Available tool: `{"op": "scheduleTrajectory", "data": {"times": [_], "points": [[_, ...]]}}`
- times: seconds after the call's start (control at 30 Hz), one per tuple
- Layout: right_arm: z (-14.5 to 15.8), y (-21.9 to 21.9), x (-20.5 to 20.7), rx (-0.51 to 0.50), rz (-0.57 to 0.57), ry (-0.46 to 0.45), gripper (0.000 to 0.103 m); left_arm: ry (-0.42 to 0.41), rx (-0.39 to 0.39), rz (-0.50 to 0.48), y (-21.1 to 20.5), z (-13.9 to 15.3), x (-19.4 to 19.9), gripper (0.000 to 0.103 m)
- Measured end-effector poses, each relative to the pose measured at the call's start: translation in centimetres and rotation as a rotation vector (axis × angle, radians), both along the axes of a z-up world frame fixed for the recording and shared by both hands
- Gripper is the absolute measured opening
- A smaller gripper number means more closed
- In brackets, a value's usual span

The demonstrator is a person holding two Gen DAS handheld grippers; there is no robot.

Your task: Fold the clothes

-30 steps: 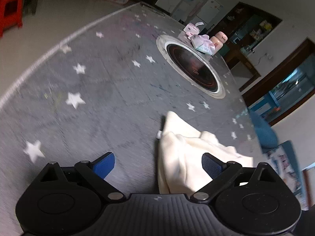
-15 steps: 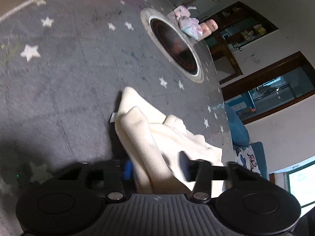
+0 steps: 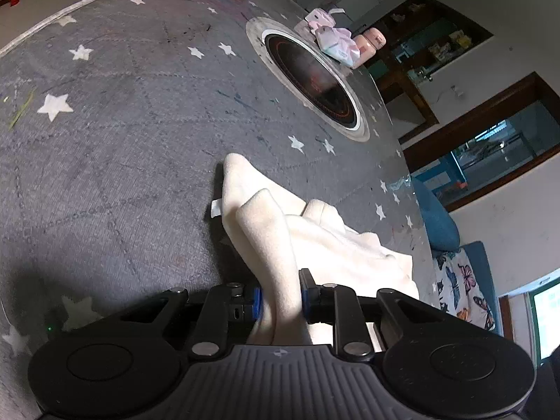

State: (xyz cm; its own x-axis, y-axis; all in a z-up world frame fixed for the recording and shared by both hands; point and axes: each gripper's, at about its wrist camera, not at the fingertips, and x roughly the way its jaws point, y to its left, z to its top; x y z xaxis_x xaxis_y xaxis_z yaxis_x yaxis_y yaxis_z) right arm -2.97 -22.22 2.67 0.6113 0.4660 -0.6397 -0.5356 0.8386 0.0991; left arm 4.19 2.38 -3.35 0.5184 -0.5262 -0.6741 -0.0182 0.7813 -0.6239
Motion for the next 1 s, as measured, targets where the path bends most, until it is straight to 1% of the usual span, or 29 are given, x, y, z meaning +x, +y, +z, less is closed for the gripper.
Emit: {"op": "scheduleTrajectory", "data": {"times": [0.13, 0.23, 0.27, 0.33, 0.37, 0.43, 0.5, 0.63, 0.67, 0.7, 0.73, 0.8, 0.83, 1.0], "points": [[-1.1, -5.3, 1.8, -0.021, -0.192, 0.02, 0.025, -0.011, 0.041, -0.022, -0.5, 0.3, 0.0, 0.023], [-1.8, -8.3, 2.7, -0.003, -0.29, 0.044, 0.026, -0.022, 0.08, -0.041, -1.0, 0.6, 0.0, 0.024], [-2.2, -9.3, 3.1, 0.019, -0.314, 0.06, 0.026, -0.024, 0.087, -0.046, -1.1, 0.7, 0.0, 0.024], [-2.9, -10.8, 3.8, 0.055, -0.356, 0.083, 0.033, -0.028, 0.1, -0.056, -1.3, 0.7, 0.1, 0.024], [-3.2, -11.3, 4.1, 0.067, -0.374, 0.088, 0.034, -0.029, 0.103, -0.06, -1.3, 0.7, 0.1, 0.024], [-3.6, -12.0, 4.2, 0.079, -0.395, 0.094, 0.035, -0.032, 0.109, -0.065, -1.3, 0.7, 0.0, 0.024], [-4.2, -12.5, 4.7, 0.114, -0.41, 0.12, 0.036, -0.034, 0.117, -0.069, -1.4, 0.8, 0.1, 0.024], [-5.1, -12.5, 5.3, 0.166, -0.414, 0.146, 0.035, -0.044, 0.154, -0.084, -1.9, 1.1, 0.1, 0.024], [-5.1, -12.3, 5.2, 0.173, -0.408, 0.147, 0.033, -0.047, 0.167, -0.089, -2.0, 1.2, 0.2, 0.024], [-5.1, -12.2, 5.2, 0.179, -0.401, 0.147, 0.021, -0.05, 0.18, -0.095, -2.2, 1.3, 0.2, 0.024], [-5.1, -12.0, 5.2, 0.183, -0.394, 0.147, 0.016, -0.058, 0.192, -0.102, -2.5, 1.5, 0.3, 0.023], [-4.6, -11.5, 4.8, 0.187, -0.382, 0.132, 0.013, -0.079, 0.215, -0.12, -2.9, 1.8, 0.4, 0.022], [-4.4, -11.4, 4.7, 0.191, -0.377, 0.124, 0.012, -0.089, 0.225, -0.127, -3.1, 2.1, 0.5, 0.02], [-2.5, -11.9, 4.0, 0.206, -0.383, 0.072, 0.011, -0.16, 0.262, -0.17, -4.6, 3.6, 0.9, 0.018]]}}
